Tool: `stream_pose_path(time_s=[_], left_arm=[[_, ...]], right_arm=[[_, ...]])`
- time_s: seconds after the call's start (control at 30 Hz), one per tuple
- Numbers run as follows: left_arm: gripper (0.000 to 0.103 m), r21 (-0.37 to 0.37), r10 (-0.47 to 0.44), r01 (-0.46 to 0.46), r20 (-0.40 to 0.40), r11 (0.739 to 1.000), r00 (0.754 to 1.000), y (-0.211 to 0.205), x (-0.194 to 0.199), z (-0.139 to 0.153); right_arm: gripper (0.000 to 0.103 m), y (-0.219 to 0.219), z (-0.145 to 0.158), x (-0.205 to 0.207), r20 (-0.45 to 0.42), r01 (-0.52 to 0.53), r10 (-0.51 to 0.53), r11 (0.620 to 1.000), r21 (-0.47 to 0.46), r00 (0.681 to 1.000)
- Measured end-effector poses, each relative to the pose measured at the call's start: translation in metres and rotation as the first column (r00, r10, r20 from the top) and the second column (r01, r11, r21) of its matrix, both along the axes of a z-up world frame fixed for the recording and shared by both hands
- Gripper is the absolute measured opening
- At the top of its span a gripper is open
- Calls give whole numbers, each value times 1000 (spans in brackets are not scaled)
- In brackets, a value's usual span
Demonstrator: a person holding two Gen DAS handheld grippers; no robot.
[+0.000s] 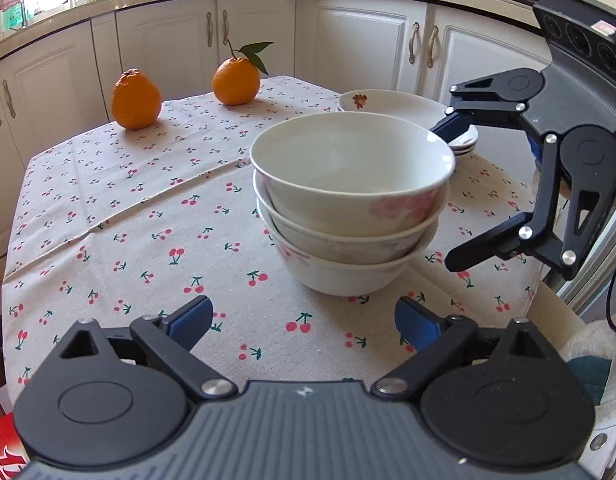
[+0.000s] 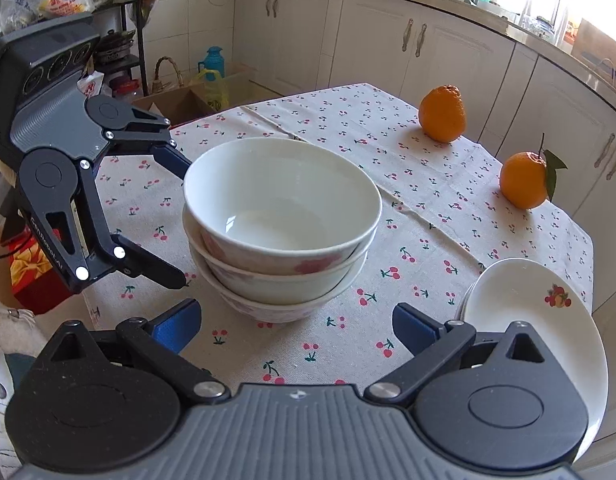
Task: Organize plates and bowls
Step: 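Grip the bowl stack from both sides with the left and right grippers, then lift the bowl stack with both grippers and carry it over the plate stack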
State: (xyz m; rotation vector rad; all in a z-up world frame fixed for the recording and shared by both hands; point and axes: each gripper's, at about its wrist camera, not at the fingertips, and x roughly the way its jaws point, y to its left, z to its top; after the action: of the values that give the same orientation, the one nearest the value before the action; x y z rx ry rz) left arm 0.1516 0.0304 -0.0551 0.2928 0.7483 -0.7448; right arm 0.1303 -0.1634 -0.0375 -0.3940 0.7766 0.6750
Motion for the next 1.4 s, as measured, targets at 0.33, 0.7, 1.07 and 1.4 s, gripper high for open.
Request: stream_pose_path(time_s=[0.33, 0.7, 1.07, 1.4], left_arm=[[93, 15, -129, 129, -8, 992, 992, -14, 16, -3], [85, 48, -270, 270, -21, 962, 963, -20, 24, -1], [82, 49, -359, 361, -54, 931, 932, -27, 36, -2], [81, 50, -385, 388, -67, 920, 921, -29, 41, -2]], right_arm=[[103, 7, -17, 17, 7, -84, 84, 994, -68, 996], [103, 16, -17, 26, -16, -230, 230, 965, -128, 973], [91, 18, -10, 41, -77, -327, 320, 939, -110, 944], [89, 17, -10, 53, -128, -377, 365, 922, -85, 922]])
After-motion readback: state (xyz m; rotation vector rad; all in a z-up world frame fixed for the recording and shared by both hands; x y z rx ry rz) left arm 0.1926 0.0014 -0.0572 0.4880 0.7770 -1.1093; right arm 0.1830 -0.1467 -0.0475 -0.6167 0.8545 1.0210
